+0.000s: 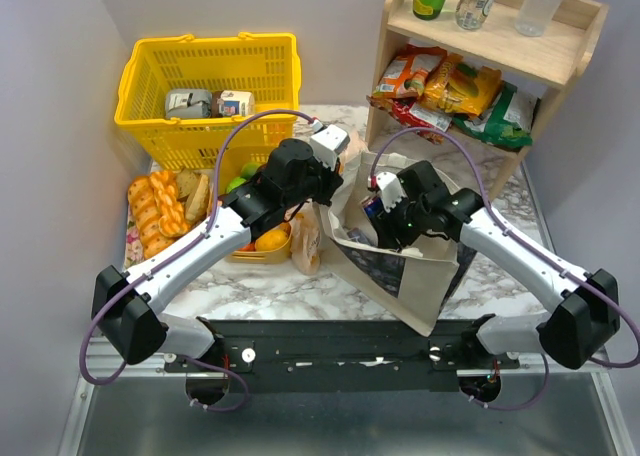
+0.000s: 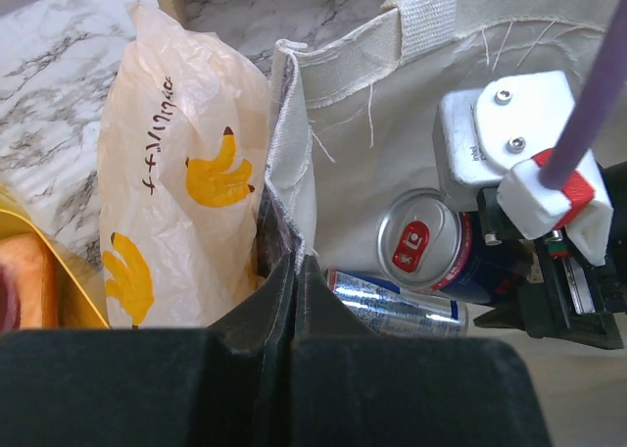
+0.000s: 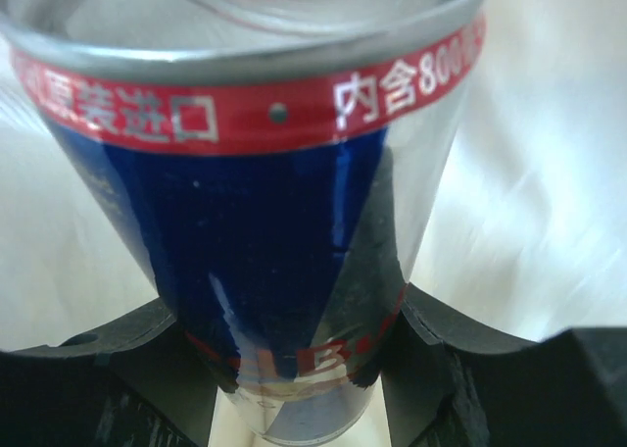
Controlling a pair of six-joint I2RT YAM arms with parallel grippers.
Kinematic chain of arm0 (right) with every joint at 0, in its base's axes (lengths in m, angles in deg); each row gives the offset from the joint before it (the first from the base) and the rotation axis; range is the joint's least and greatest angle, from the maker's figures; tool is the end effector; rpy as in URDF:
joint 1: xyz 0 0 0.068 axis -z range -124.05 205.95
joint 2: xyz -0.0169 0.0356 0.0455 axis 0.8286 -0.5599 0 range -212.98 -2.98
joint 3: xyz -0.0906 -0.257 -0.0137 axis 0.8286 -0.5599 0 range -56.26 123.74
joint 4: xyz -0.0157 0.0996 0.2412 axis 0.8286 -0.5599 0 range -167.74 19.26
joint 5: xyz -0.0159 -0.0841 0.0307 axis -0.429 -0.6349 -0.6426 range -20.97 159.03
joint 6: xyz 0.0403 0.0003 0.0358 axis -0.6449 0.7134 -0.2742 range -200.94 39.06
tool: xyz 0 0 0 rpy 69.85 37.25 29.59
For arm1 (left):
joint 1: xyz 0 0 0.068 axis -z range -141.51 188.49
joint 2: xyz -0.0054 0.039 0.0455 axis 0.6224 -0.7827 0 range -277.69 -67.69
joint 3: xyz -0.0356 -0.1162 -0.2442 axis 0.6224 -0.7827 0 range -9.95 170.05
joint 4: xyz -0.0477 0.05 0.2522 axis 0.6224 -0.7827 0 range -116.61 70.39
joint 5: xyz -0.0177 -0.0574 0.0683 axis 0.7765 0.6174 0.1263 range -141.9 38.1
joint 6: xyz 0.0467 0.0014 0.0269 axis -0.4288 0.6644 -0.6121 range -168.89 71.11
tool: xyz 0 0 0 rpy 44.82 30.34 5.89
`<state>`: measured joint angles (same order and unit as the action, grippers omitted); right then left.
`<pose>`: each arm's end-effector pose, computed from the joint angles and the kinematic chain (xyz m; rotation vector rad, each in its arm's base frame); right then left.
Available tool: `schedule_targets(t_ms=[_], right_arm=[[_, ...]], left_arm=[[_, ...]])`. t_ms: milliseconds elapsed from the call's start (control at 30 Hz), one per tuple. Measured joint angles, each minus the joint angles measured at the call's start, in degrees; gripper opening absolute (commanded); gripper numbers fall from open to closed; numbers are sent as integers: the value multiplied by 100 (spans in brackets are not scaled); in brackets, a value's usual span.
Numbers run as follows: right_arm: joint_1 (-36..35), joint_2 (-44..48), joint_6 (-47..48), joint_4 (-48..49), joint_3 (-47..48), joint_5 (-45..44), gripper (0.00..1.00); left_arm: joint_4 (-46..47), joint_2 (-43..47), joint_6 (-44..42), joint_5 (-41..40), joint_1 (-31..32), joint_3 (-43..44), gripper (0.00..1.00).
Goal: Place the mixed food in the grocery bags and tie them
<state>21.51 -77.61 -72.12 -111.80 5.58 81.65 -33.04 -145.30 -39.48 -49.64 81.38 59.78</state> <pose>0.2153 0.1571 0.2846 -1.0201 2.3242 0.4572 0.2309 -0.2163 0.3574 0.6008 1.9047 -0.6368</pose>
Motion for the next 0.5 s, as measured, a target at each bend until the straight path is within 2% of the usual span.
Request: schedule_targets(t_ms=[200,400,500], right_arm=[[-68,-391,-461,-656,-11,15,1],[-472,-1274,-782,-544,-348,-85,1],[-518,-1384,-953,-516,-402,-39,1]], left_arm=[[0,0,-2,-2,39,0,0],[-13,-2,-4,-28,63,0,0],[-42,-4,-9,-33,74,0,0]])
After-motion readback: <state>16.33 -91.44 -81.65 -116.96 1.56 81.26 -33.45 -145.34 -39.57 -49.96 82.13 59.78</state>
